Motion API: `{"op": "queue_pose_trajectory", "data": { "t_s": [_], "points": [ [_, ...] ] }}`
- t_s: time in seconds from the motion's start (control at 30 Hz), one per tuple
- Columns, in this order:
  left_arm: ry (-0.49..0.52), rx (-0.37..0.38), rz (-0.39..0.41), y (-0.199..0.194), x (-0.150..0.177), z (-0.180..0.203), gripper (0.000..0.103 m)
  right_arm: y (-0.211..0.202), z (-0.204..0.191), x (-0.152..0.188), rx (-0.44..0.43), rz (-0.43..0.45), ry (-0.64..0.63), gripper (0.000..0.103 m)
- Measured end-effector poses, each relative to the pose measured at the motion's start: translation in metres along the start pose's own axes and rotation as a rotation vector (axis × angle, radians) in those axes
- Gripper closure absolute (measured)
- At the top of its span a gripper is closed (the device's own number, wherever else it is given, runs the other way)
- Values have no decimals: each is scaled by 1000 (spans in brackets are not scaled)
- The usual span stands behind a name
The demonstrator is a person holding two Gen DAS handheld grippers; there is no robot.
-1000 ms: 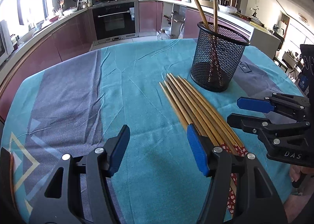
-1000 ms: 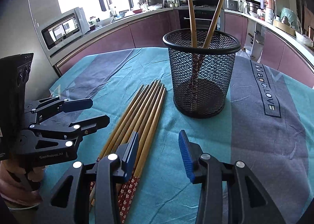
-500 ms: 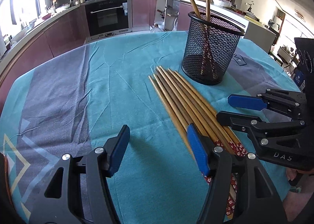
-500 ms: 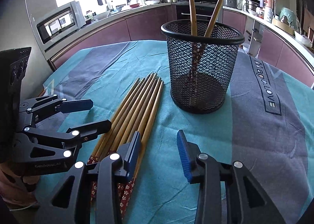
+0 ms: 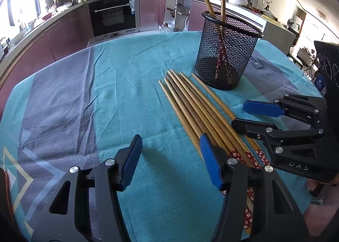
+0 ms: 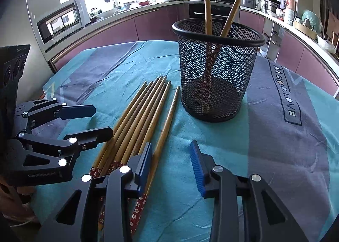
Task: Organize utensils
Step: 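Close the left tool on another chopstick while the right tool grasps one too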
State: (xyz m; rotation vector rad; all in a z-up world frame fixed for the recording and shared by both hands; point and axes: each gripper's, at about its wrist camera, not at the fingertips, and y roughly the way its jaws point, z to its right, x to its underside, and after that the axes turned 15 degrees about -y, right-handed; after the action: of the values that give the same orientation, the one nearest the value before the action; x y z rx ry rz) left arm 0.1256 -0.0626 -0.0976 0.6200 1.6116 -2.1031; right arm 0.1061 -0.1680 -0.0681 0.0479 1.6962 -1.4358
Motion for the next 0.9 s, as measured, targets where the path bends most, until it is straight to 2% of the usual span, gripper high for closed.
{"op": "queue_pose_trajectory", "data": {
  "t_s": [0.1,0.3,0.53,0.77,0.83,0.9],
  "points": [
    [24,-15,8,2,1,3,45,0,0,-1,-1,0,2,68],
    [30,-15,-6,3,2,0,53,1,0,-2,-5,1,4,68],
    [23,-13,-23,7,-5,-6,73,3,1,-6,4,-5,-11,69],
    [13,-25,-15,14,-10,-5,73,11,-2,-14,5,-12,-34,80],
    [13,-39,-9,16,-12,-2,77,12,0,-16,1,-12,-26,85],
    [5,-45,-7,17,-13,-2,84,13,2,-16,-6,-10,-17,94]
  ]
}}
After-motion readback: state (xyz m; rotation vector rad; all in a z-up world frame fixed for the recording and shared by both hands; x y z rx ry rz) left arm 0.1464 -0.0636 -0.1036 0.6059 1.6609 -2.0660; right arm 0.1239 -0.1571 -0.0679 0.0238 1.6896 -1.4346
